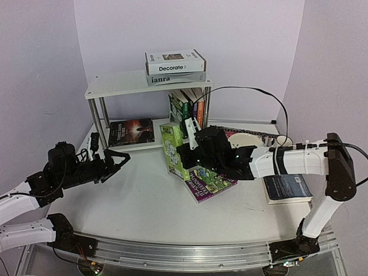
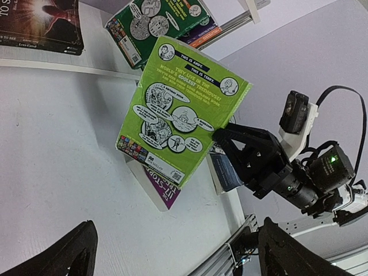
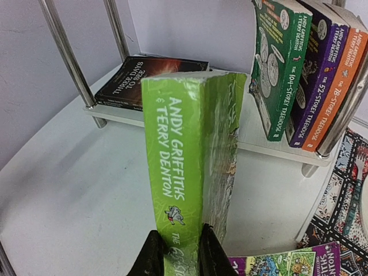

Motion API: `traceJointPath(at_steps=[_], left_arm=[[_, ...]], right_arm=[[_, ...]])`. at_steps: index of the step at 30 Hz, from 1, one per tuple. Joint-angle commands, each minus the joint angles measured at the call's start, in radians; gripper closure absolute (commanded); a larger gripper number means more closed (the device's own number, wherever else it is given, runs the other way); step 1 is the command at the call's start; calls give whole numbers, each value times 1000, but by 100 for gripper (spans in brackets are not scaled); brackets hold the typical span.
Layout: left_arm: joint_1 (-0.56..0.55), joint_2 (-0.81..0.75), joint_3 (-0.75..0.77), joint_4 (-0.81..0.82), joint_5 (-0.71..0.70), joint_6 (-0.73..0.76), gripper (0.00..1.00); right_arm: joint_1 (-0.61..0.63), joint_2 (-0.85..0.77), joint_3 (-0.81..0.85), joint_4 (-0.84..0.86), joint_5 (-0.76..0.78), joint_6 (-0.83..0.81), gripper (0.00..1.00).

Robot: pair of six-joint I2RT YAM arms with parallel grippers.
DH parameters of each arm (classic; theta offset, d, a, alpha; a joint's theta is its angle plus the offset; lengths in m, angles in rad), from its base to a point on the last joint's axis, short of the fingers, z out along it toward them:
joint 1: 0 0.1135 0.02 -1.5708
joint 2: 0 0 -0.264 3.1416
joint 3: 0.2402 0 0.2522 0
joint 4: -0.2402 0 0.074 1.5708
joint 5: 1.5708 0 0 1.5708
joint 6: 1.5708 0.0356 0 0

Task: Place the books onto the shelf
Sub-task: Pass from the left arm to the right

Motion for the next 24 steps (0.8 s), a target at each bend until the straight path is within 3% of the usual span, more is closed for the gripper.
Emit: traceJointPath(at_steps=[1,5,12,24], left_arm=[[4,36,32,36,61,70,0],[4,114,48,174,203,113,0],[16,246,50,328,302,274,0],[71,447,98,665,594,193,0]], right_arm=[[-1,-67,46,104,-92,45,100],[0,-133,76,-37,-185,98,100],[0,-272,61,-212,-310,221,100],[-1,-417,75,-255,-474,366,100]])
